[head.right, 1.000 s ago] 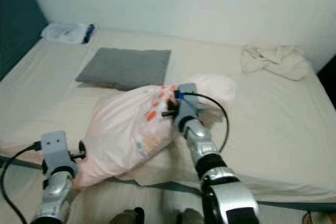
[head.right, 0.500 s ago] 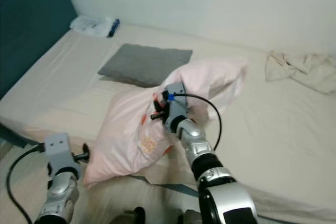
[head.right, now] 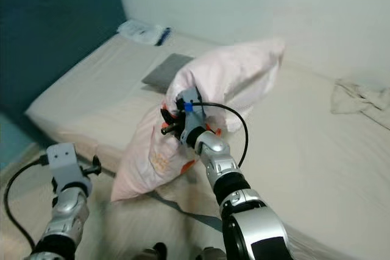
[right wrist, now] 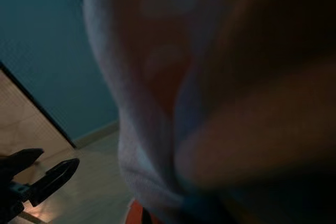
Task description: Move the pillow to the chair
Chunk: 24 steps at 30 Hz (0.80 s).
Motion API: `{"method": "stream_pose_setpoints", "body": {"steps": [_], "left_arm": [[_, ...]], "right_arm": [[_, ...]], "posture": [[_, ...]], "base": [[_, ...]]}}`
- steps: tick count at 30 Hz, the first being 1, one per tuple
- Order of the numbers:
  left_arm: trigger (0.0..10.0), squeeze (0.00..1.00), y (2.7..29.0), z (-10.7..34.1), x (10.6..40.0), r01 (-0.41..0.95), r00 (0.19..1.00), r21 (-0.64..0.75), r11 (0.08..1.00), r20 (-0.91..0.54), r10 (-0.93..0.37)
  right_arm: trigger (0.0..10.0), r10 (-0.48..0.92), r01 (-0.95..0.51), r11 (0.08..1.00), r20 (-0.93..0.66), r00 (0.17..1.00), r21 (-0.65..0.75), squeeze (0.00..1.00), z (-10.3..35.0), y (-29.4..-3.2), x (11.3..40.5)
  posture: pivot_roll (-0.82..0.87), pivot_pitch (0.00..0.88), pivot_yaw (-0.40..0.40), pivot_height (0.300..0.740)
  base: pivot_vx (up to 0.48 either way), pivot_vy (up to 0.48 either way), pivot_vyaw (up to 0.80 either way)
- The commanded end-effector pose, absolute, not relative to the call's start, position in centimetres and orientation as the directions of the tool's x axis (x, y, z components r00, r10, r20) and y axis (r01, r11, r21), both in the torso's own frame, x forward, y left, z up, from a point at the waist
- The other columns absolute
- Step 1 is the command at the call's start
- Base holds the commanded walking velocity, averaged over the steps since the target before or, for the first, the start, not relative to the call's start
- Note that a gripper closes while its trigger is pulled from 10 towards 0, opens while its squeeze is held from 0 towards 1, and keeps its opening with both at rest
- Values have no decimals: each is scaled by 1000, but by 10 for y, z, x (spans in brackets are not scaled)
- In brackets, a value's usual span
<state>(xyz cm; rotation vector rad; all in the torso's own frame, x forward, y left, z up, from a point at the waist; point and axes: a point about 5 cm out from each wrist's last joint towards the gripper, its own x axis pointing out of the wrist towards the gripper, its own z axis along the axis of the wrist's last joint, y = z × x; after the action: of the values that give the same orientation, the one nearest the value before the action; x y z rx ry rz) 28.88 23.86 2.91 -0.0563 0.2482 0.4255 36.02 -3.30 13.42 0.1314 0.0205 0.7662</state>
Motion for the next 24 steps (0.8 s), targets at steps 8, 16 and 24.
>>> {"method": "stream_pose_setpoints", "body": {"steps": [8,16,24], "left_arm": [[10000,0,216,7,282,-298,892,9,955,-353,282],[10000,0,197,1,279,-184,909,85,979,-365,203],[10000,0,191,-3,281,-113,906,125,986,-394,154]], "right_arm": [[10000,739,-734,673,-124,662,95,0,96,-32,342],[10000,849,-845,520,-174,498,120,0,71,-23,316],[10000,937,-921,349,-55,345,176,0,81,-4,304]], "posture": [[-30,140,-74,740],[-20,125,-71,740],[-17,115,-69,740]], "base": [[0,0,763],[0,0,763],[0,0,763]]}}
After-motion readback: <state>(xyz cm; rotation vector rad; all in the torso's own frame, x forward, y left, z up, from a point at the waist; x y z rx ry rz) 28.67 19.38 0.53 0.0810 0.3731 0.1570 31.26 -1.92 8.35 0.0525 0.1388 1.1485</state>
